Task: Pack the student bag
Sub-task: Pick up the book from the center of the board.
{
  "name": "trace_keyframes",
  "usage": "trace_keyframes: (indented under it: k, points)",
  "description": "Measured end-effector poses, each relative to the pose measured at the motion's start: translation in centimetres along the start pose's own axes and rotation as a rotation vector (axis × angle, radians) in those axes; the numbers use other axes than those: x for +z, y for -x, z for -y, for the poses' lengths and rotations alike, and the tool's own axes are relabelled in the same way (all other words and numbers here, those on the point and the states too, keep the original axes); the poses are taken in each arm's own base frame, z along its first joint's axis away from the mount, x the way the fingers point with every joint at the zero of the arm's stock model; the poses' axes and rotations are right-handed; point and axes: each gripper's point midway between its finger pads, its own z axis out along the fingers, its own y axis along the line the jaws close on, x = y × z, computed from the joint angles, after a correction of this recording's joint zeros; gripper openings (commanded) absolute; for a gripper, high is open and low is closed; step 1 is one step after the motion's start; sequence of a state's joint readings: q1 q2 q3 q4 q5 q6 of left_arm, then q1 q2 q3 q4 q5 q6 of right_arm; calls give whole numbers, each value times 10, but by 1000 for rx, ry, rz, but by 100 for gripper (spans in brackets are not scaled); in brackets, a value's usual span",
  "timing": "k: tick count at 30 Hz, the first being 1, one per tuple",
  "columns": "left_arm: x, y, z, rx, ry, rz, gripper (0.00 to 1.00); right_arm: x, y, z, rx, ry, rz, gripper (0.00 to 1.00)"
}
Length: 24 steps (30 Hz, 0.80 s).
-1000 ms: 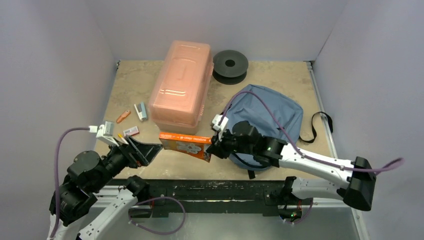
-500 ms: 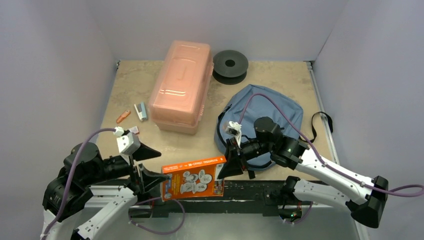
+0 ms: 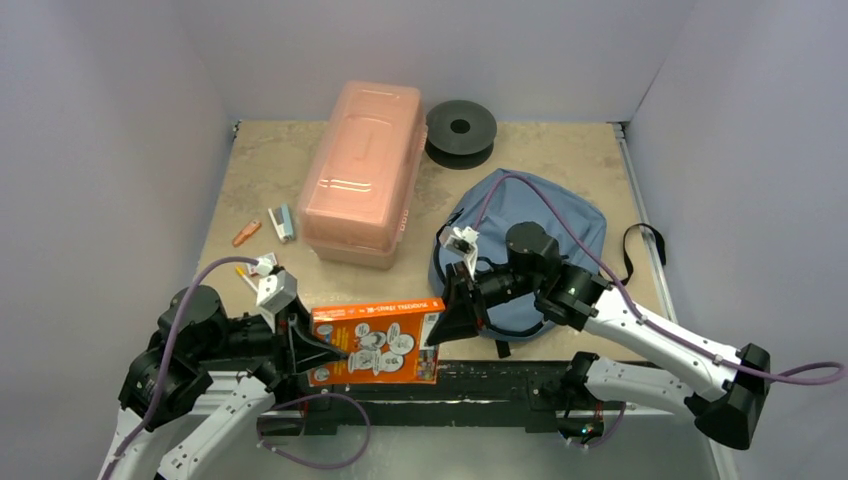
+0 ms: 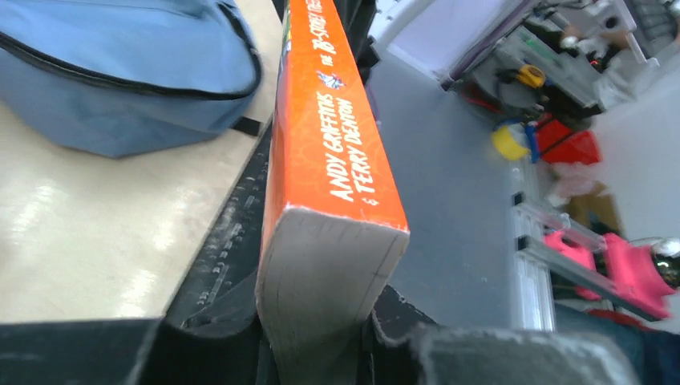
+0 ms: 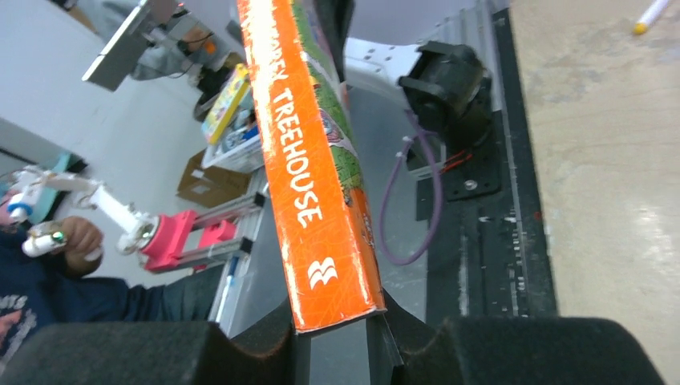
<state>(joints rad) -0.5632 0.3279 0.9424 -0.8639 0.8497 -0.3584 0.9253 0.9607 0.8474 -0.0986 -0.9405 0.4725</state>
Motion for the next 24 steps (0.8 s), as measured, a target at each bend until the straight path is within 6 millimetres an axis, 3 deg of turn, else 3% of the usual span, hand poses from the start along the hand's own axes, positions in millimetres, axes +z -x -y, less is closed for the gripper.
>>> trace_keyframes:
  k: [3, 5, 7, 9, 12, 14, 16, 19, 24]
  points:
    - [-2, 5, -12, -6, 85, 26, 0, 1, 9, 17, 29, -91, 14, 67]
    - [-8, 11, -24, -33, 193, 56, 0, -1, 24, 38, 36, -248, 55, 95]
    - [-22, 19, -48, -93, 395, 106, 0, -17, 44, 70, 20, -488, 135, 99]
    - [-43, 24, -70, -159, 596, 151, 0, -40, 50, 96, 8, -688, 189, 99]
    - [-76, 27, -91, -222, 828, 212, 0, -77, 40, 135, 8, -977, 183, 99]
    - [-89, 25, -95, -241, 900, 233, 0, -91, 28, 154, 7, -1111, 140, 99]
    - [-99, 23, -97, -259, 949, 253, 0, -92, 13, 168, -11, -1209, 67, 99]
    - [-110, 21, -100, -275, 1004, 280, 0, -80, -11, 182, -64, -1288, -59, 98]
    - [-114, 17, -102, -299, 1026, 283, 0, -73, -46, 215, -133, -1473, -290, 87]
